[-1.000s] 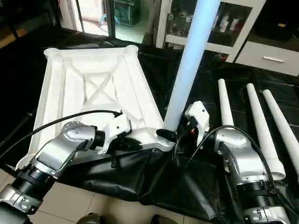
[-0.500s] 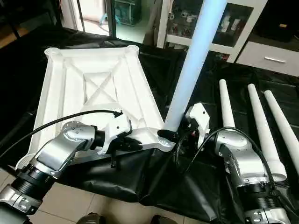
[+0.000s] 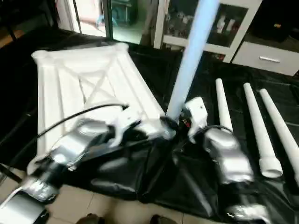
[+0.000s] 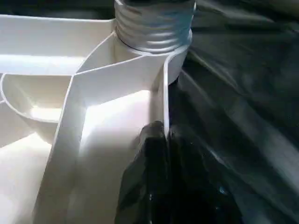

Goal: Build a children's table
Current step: Rotate leg to tighten

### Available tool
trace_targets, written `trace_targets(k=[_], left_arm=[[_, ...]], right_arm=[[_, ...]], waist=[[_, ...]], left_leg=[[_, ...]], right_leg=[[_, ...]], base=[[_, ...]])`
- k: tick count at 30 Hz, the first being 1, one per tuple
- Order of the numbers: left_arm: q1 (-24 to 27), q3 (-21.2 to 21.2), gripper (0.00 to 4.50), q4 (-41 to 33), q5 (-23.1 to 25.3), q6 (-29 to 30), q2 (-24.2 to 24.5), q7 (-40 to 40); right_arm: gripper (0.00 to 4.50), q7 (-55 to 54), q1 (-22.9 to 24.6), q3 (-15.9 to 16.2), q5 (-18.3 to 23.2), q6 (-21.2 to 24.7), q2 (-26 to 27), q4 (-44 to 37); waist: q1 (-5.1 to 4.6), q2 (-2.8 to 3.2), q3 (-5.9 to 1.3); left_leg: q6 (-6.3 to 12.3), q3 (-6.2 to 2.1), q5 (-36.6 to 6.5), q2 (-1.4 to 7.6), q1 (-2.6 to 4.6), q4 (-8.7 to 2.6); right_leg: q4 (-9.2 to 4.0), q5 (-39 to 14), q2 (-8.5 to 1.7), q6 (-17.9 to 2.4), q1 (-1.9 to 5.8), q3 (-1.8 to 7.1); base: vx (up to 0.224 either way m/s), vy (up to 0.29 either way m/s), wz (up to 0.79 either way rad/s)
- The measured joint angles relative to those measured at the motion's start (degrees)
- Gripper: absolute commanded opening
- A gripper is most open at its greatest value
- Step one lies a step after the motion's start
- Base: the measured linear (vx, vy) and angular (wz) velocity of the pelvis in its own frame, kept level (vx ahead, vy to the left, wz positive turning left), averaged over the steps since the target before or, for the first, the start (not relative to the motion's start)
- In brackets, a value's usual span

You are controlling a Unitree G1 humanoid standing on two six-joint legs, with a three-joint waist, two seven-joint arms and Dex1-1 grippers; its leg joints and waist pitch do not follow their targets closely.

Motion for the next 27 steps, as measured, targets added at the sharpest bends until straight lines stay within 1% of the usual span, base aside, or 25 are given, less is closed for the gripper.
trace_targets(k=[2,4,6,8,17,18,19,20,21,23,24,26,27], left_arm=[[-1.53,1.31,0.00,2.72,-0.18,0.84,-2.01,2.97],[-4.65,3.85,0.00,8.53,-0.48,1.06,-5.41,8.00],[-6.52,4.74,0.00,11.61,-0.56,1.04,-7.25,10.84],[-6.63,4.97,0.00,11.87,-0.61,1.03,-7.51,11.22],[-6.94,5.21,0.00,12.32,-1.16,0.71,-7.53,11.22],[-6.94,5.21,0.00,12.33,-1.19,0.71,-7.50,11.22],[-6.94,5.21,0.00,12.34,-1.22,0.71,-7.45,11.22],[-6.94,5.21,0.00,12.35,-1.28,0.70,-7.41,11.22],[-6.94,5.52,0.00,12.42,-1.12,0.39,-7.05,11.74],[-7.00,6.34,0.00,12.69,-0.94,-0.09,-6.57,12.71],[-7.00,6.46,0.00,12.70,-0.87,-0.41,-6.33,13.59],[-7.18,6.70,0.00,12.84,-0.29,-1.27,-6.04,14.63],[-7.53,6.70,0.00,12.95,-0.05,-1.74,-5.77,14.79]], right_arm=[[1.93,-4.94,-1.33,-0.27,-1.23,-0.21,2.27,1.57],[1.93,-14.26,-4.32,-1.96,-3.53,-0.67,7.08,5.07],[1.93,-20.35,-5.77,-2.82,-5.11,-1.77,9.58,7.11],[1.93,-21.58,-5.87,-2.97,-5.25,-2.95,10.16,7.80],[1.93,-22.34,-5.79,-3.73,-5.77,-5.56,11.07,8.61],[2.49,-22.34,-5.76,-3.78,-5.68,-5.65,11.13,8.61],[2.49,-22.34,-5.74,-3.83,-5.60,-5.70,11.22,8.61],[2.63,-22.31,-5.67,-3.87,-5.50,-5.77,11.28,8.58],[2.63,-21.90,-5.33,-3.85,-5.45,-6.19,12.08,8.28],[2.82,-21.17,-4.70,-3.67,-5.33,-6.66,13.02,7.82],[3.06,-20.42,-4.34,-3.29,-5.28,-6.75,13.08,7.69],[3.09,-19.39,-3.34,-1.96,-5.28,-6.67,13.27,7.17],[3.26,-18.56,-2.59,-1.11,-5.25,-6.43,13.29,6.53]], waist=[[0.01,0.02,-0.01],[-0.06,0.02,-0.01],[0.03,0.01,-0.01],[0.06,0.01,-0.01],[0.12,0.00,-0.02],[0.12,0.00,-0.01],[0.11,0.00,-0.01],[0.11,0.00,-0.01],[-0.06,-0.02,0.00],[-0.81,-0.03,0.00],[-1.29,-0.06,0.01],[-1.77,-0.07,0.02],[-1.84,-0.07,0.02]], left_leg=[[0.00,0.00,0.00,-0.01,0.01,0.01],[0.00,-0.02,0.00,-0.01,-0.02,0.01],[0.00,-0.07,0.00,-0.01,-0.08,0.01],[0.00,-0.07,0.00,-0.02,-0.08,0.01],[0.01,-0.07,0.00,-0.02,-0.07,-0.05],[0.01,-0.07,0.00,-0.02,-0.07,-0.05],[0.01,-0.07,0.00,-0.02,-0.07,-0.05],[0.01,-0.07,0.00,-0.02,-0.07,-0.05],[0.00,-0.07,0.00,0.00,-0.07,-0.05],[0.00,-0.07,0.00,0.00,-0.05,-0.04],[0.00,-0.08,0.00,0.00,-0.06,-0.04],[0.00,-0.08,0.00,0.00,-0.12,-0.05],[0.00,-0.08,0.00,0.00,-0.29,-0.06]], right_leg=[[0.01,0.00,0.00,0.00,0.02,0.00],[0.00,0.00,0.00,0.00,-0.02,-0.01],[-0.02,0.00,0.00,0.01,-0.03,-0.04],[-0.02,0.02,-0.01,0.03,-0.02,-0.03],[0.04,0.05,0.00,0.03,-0.02,-0.03],[0.04,0.05,0.00,0.03,-0.02,-0.03],[0.04,0.05,0.00,0.03,-0.02,-0.03],[0.04,0.05,0.00,0.04,-0.02,-0.03],[0.04,0.05,0.01,0.04,-0.02,-0.03],[0.02,0.06,0.02,0.04,-0.04,-0.03],[0.02,0.06,0.02,0.04,-0.05,-0.04],[0.01,0.06,0.02,0.05,-0.16,-0.04],[0.04,0.09,0.03,0.03,-0.40,-0.04]], base=[[0.000,0.000,0.00],[0.000,0.000,0.00],[0.000,0.000,0.00],[0.000,0.000,0.00],[0.000,0.000,0.00],[0.000,0.000,0.00],[0.000,0.000,0.00],[0.000,0.000,0.00],[0.000,0.000,0.00],[0.000,0.000,0.00],[0.000,0.000,0.00],[0.000,0.000,0.00],[0.000,0.000,0.00]])
